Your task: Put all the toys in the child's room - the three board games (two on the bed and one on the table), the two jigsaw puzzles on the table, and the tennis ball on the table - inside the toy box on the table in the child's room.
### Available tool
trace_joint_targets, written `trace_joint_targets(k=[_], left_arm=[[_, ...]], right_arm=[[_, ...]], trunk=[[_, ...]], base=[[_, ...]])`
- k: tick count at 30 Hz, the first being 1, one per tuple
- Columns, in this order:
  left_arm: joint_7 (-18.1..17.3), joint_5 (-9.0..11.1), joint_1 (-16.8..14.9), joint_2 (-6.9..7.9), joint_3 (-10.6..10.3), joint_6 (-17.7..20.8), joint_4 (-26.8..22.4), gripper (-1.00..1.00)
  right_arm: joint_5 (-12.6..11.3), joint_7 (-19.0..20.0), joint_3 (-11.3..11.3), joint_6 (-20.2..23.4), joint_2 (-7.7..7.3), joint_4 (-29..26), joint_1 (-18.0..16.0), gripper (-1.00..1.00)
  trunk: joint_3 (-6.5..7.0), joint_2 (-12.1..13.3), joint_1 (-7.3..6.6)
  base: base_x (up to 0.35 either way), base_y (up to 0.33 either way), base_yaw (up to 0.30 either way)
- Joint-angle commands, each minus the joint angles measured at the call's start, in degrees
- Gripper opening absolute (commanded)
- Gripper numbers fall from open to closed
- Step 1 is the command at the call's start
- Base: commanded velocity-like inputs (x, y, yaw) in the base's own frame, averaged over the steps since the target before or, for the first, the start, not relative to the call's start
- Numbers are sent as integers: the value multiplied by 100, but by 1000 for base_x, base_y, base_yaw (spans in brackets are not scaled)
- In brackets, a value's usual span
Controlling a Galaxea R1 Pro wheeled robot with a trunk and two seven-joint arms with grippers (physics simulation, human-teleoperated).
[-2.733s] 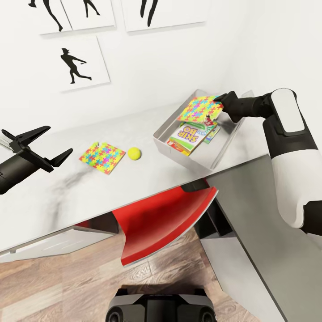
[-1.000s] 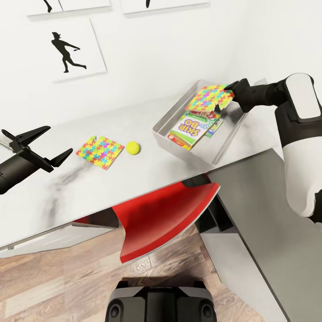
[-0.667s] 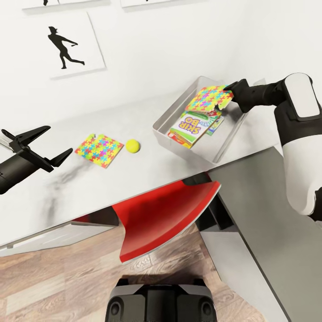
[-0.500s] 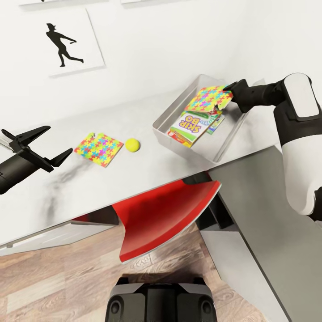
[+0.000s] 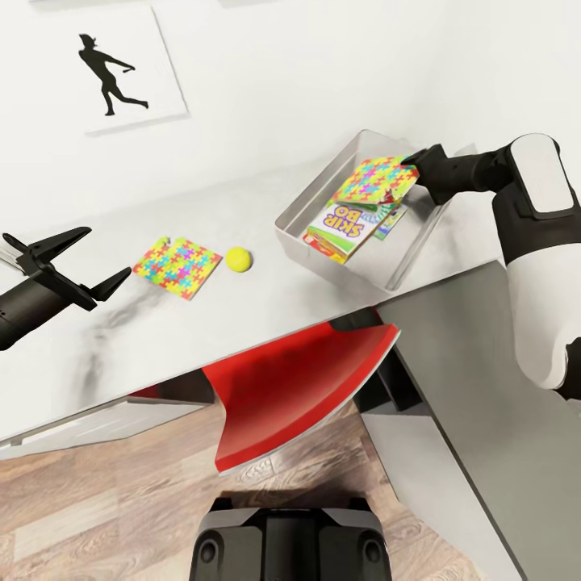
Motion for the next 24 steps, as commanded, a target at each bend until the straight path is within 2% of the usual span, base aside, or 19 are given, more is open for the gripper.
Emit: trace_joint_targets(k=[1, 24], left_arm=[[59, 61, -4, 0, 4, 18, -3, 100], [59, 61, -4, 0, 4, 18, -3, 100]], right_arm=[[-53, -52, 20, -7, -6, -5, -8, -100], [-56, -45, 12, -6, -52, -37, -24, -100]], trunk=[[-10, -9, 3], [-153, -9, 3]], base=[[0, 0, 0], [0, 0, 0]])
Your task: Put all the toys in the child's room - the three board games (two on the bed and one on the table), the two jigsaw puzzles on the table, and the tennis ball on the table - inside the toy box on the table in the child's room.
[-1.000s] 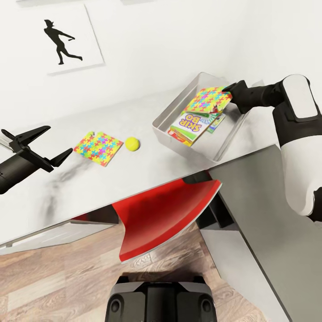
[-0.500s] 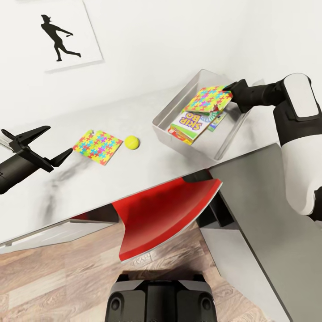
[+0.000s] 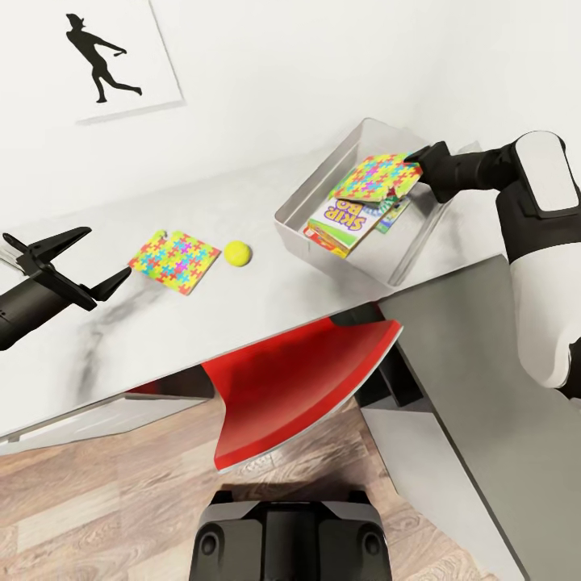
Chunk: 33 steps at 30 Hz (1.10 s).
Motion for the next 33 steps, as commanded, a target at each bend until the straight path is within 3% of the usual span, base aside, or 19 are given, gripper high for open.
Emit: trace_joint_targets(k=[1, 33], left_arm=[[59, 61, -4, 0, 6, 18, -3, 100], [52, 61, -10, 0, 9, 18, -3, 100]], right_arm=[[-51, -50, 18, -7, -6, -6, -4, -100], [-29, 372, 42, -313, 16, 28, 3, -100]], trunk=[[-8, -9, 3], [-10, -9, 3]], base=[[0, 0, 0], [0, 0, 0]])
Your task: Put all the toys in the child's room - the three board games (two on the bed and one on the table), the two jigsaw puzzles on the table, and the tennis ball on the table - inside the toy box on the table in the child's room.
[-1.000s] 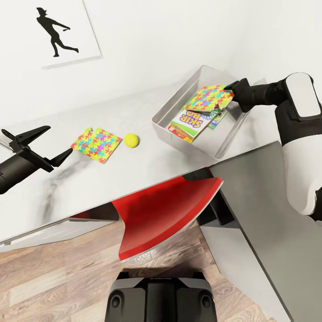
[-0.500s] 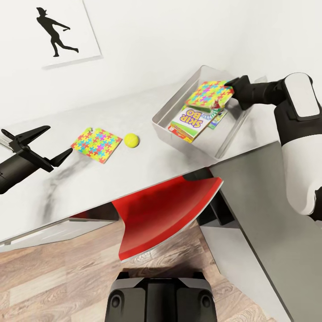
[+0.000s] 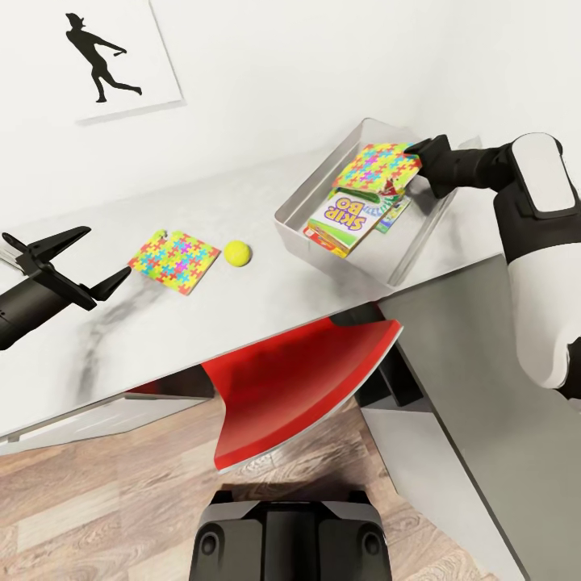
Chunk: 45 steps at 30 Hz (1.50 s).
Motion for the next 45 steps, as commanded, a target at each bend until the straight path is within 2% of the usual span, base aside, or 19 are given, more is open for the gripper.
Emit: trace_joint_targets(k=[1, 7, 35, 36, 45], left_arm=[[59, 61, -2, 0, 6, 18, -3, 100], [58, 61, 2, 0, 6, 18, -3, 100], [58, 61, 2, 0, 6, 18, -3, 100], [58, 59, 2, 0, 6, 18, -3, 100], [58, 61, 2, 0, 6, 21, -3, 100]], right_arm=[[-51, -50, 26, -9, -4, 15, -5, -100], [-51, -45, 54, -21, 18, 297, -4, -100], [-55, -43, 30, -37, -26, 298, 13, -100], [-55, -43, 27, -37, -28, 292, 14, 100], [-58, -85, 11, -31, -50, 62, -8, 100]], trunk=[[-7, -9, 3], [-7, -9, 3], [-77, -9, 3], [-78, -9, 3], [-79, -9, 3]], base=[[0, 0, 0], [0, 0, 0], [0, 0, 0], [0, 0, 0], [0, 0, 0]])
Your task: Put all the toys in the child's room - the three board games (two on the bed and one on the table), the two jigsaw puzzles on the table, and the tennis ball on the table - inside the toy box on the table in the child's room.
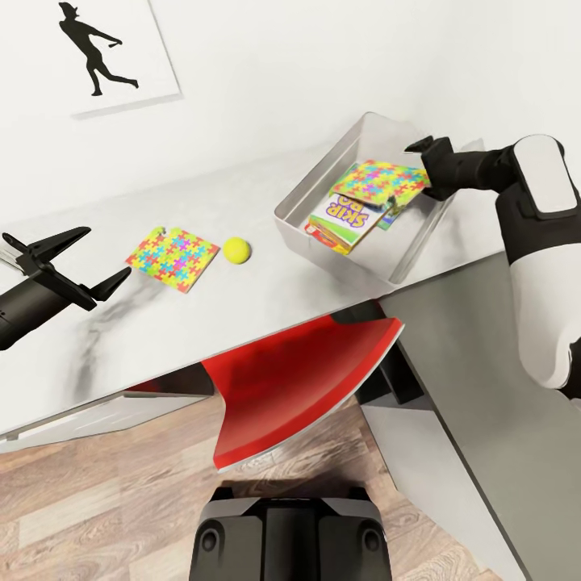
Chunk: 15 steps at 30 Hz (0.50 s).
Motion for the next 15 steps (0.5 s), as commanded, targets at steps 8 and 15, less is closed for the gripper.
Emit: trace_joint_targets(k=[8, 15], left_arm=[[56, 59, -4, 0, 6, 21, -3, 100], [52, 60, -4, 0, 6, 23, -3, 100]], right_arm=[[-56, -83, 18, 1, 6, -150, -12, 100], [-56, -93, 23, 40, 9, -373, -15, 100]], trunk=[[-7, -9, 4], [-7, -9, 4]], base=[[0, 0, 0], [0, 0, 0]])
